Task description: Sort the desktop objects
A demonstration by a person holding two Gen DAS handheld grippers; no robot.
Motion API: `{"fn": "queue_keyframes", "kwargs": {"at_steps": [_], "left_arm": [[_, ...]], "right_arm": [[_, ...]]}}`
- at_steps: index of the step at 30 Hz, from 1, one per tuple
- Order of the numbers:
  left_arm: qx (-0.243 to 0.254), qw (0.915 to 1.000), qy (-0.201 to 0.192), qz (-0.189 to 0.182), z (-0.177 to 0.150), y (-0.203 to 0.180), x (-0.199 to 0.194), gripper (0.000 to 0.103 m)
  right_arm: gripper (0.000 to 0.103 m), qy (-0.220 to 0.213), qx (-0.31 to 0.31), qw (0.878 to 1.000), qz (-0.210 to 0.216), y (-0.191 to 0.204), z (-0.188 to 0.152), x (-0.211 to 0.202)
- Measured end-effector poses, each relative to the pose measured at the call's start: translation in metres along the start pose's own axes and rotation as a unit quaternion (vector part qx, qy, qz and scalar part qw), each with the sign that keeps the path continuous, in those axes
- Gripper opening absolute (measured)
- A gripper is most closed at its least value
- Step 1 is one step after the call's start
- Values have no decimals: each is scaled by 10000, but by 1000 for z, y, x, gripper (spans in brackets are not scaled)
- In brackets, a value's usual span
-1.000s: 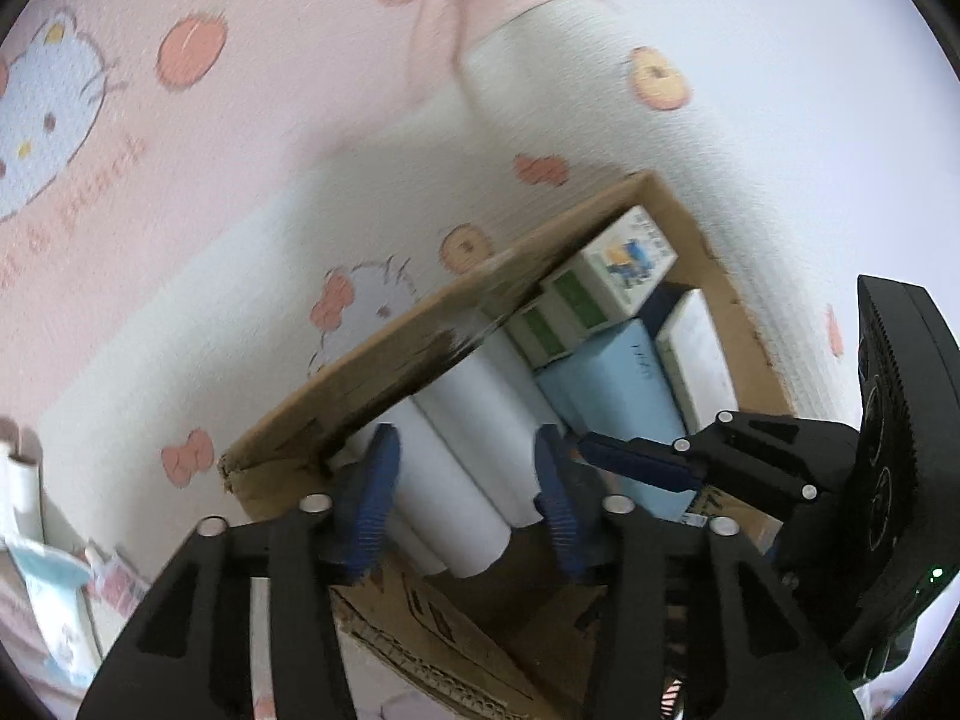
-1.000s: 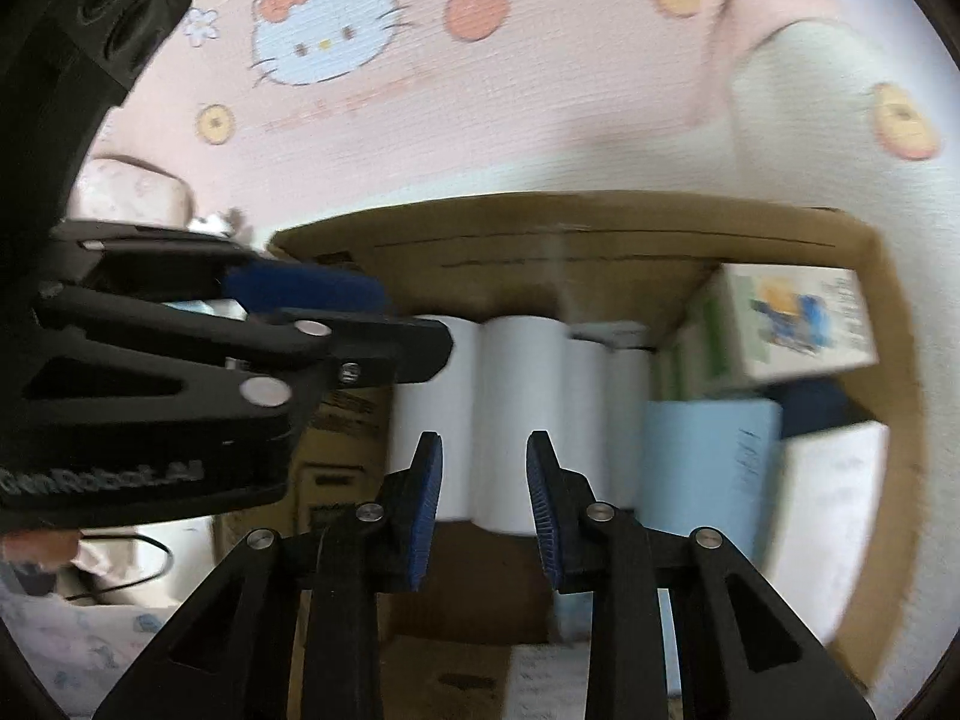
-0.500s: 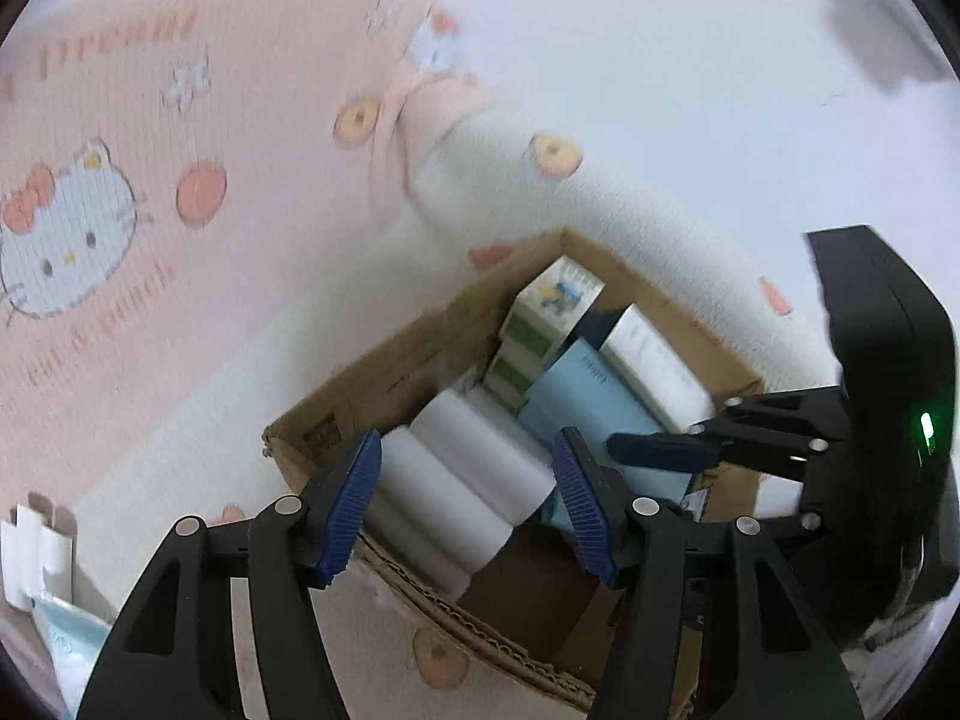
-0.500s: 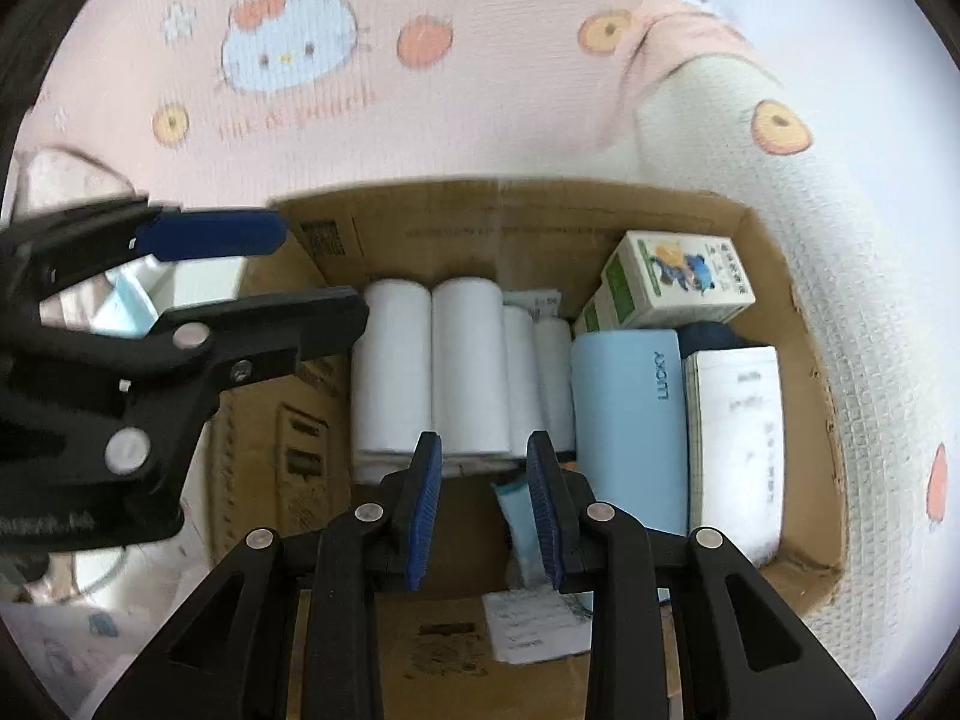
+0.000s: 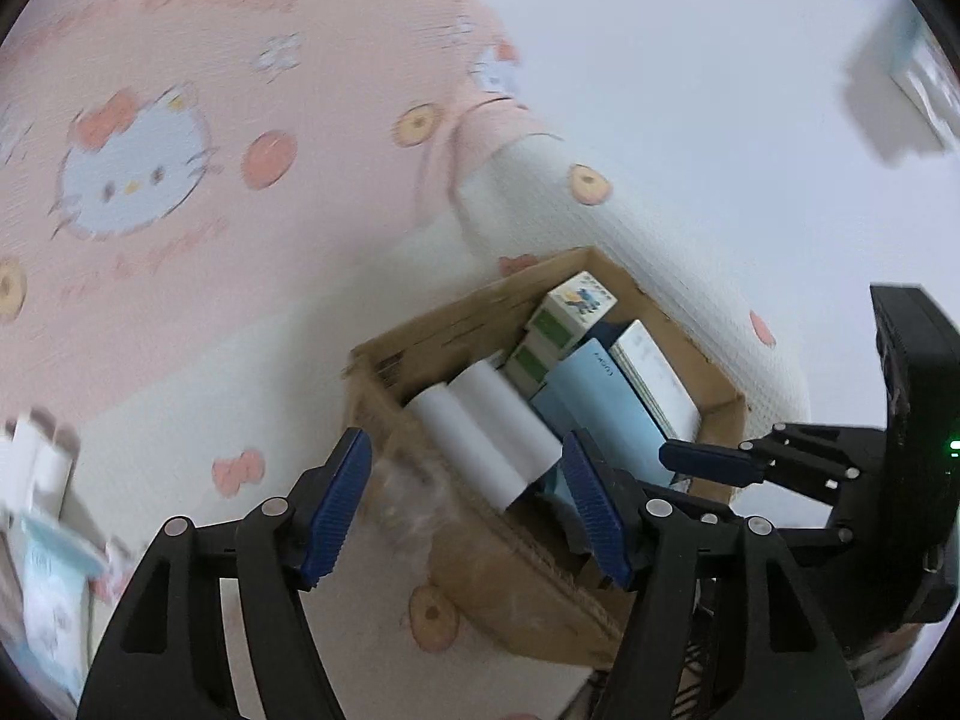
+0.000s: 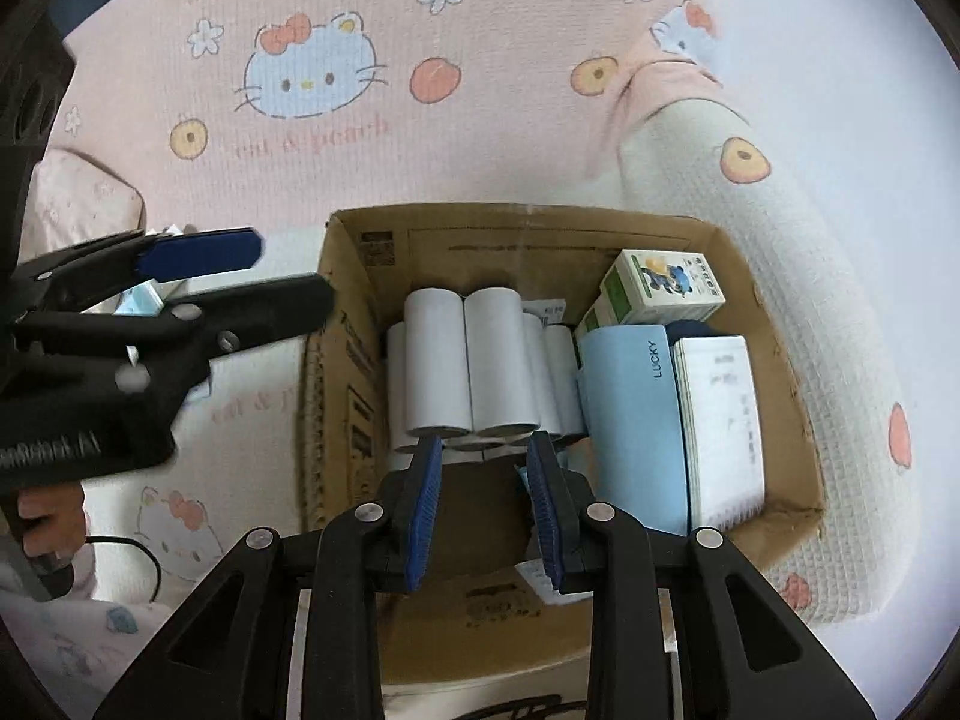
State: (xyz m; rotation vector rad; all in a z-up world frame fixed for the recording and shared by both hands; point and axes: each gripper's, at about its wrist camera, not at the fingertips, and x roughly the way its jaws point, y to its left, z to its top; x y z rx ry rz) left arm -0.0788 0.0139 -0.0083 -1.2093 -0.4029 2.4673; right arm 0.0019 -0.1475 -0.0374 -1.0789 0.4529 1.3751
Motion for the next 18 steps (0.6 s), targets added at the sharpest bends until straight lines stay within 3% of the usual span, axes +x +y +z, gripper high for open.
{"fn": "queue_keyframes", "kwargs": {"at_steps": [4, 9, 12, 14, 18], "left_arm": [[-129, 9993, -29, -338, 1, 3, -20, 70], [421, 9975, 155, 544, -7, -15, -25, 71], [538, 9974, 293, 386, -13, -20, -29, 71], [509, 9982, 253, 207, -15, -20, -33, 71], [554, 9960, 353, 609, -16, -18, -27, 72]], "right_arm": [[26, -141, 208, 9997, 44, 6, 16, -9], [26, -158, 280, 9990, 323, 12, 16, -14], [26, -76, 307, 9980, 544, 13, 8, -14], [26, -2, 325, 9987, 384, 15, 7, -10], [26, 57, 247, 9988, -416, 16, -1, -13]]}}
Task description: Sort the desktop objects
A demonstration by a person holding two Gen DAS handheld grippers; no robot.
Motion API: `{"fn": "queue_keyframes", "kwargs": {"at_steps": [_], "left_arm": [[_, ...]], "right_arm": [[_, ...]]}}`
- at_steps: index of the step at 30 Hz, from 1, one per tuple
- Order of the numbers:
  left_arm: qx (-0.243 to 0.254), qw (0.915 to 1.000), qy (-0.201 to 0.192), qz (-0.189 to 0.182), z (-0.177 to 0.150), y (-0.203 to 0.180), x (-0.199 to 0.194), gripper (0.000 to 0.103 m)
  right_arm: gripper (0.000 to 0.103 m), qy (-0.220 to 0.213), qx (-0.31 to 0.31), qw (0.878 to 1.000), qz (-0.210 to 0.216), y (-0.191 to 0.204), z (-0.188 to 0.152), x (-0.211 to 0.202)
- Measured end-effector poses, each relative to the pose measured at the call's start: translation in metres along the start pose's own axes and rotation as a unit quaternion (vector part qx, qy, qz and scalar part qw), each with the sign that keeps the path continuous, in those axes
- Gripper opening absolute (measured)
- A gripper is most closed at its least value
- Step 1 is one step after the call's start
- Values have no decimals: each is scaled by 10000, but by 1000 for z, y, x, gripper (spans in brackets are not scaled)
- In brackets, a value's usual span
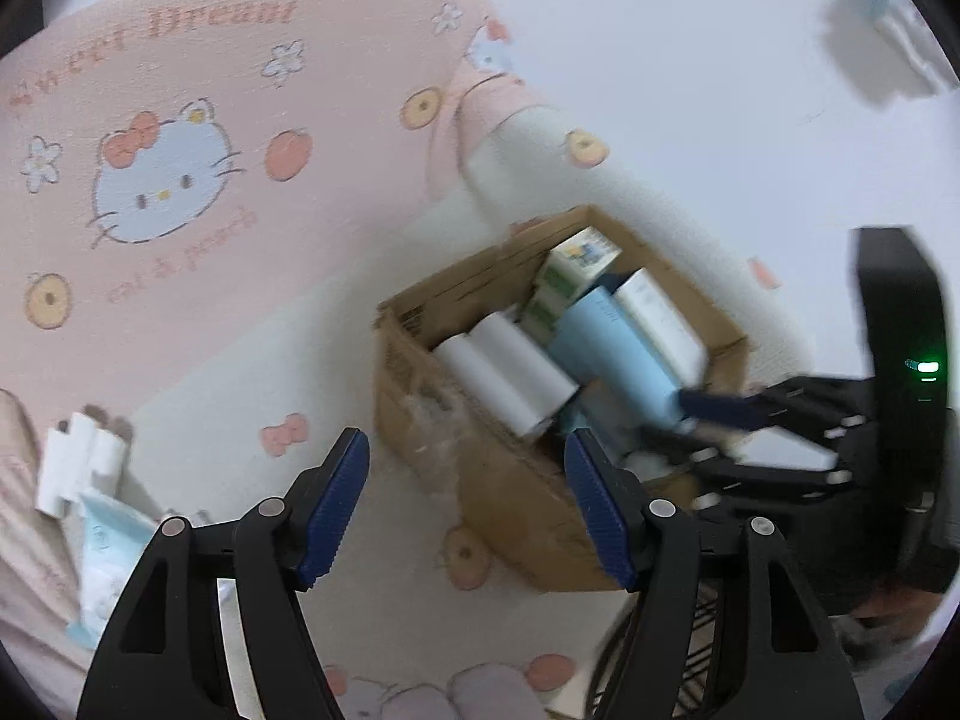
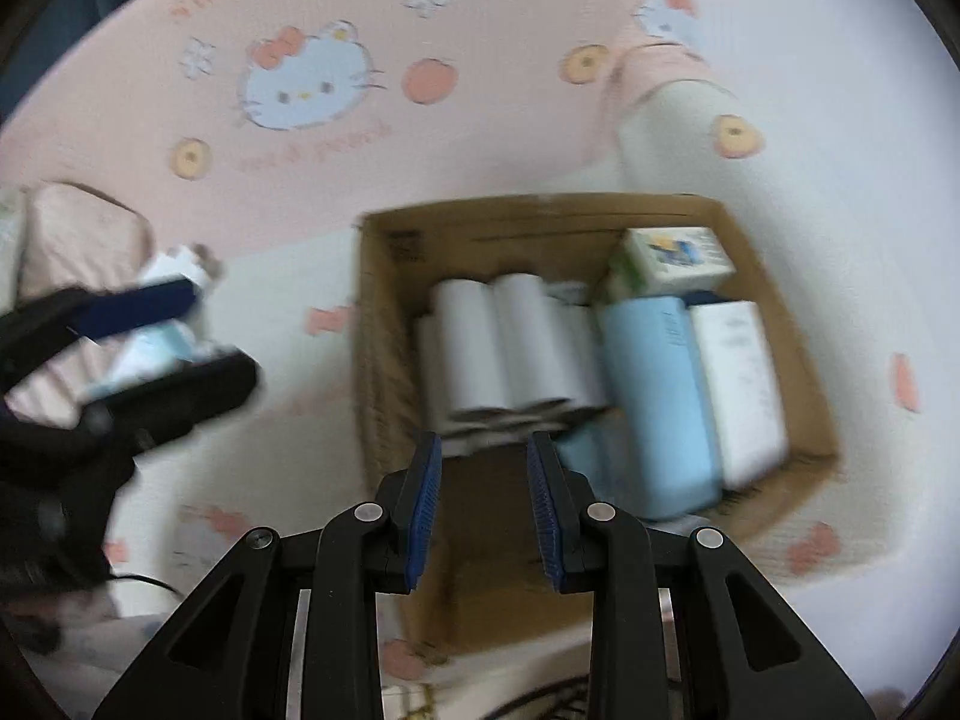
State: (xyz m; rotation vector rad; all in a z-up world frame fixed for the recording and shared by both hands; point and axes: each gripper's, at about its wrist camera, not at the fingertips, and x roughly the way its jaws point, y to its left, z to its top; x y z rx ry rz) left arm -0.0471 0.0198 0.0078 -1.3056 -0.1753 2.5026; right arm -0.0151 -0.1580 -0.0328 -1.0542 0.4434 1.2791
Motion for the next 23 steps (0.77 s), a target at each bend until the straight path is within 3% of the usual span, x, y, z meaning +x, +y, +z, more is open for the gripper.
{"fn": "queue_keyframes", "kwargs": {"at_steps": [4, 5, 7, 9, 11, 23], "left_arm": [[99, 9996, 268, 20, -5, -2, 9, 72], [172, 9994, 289, 49, -7, -4, 9, 74], [259, 9993, 262, 63, -8, -6, 8, 79], [290, 9993, 216, 66, -8, -7, 6, 80], [251, 9995, 182, 106, -7, -5, 4, 81], [231, 9989, 418, -23, -9, -8, 13, 81]], "right_arm": [[30, -132, -181, 9974, -685, 4, -4, -11], [34, -178, -246, 9966, -760, 6, -4, -13], [59, -318, -375, 9955, -810, 12, -4, -19], [65, -484, -518, 9947, -741, 18, -4, -24], [67, -527, -647, 9924, -903, 22, -6, -27], [67, -484, -822, 9937, -594, 32, -11, -21]]}}
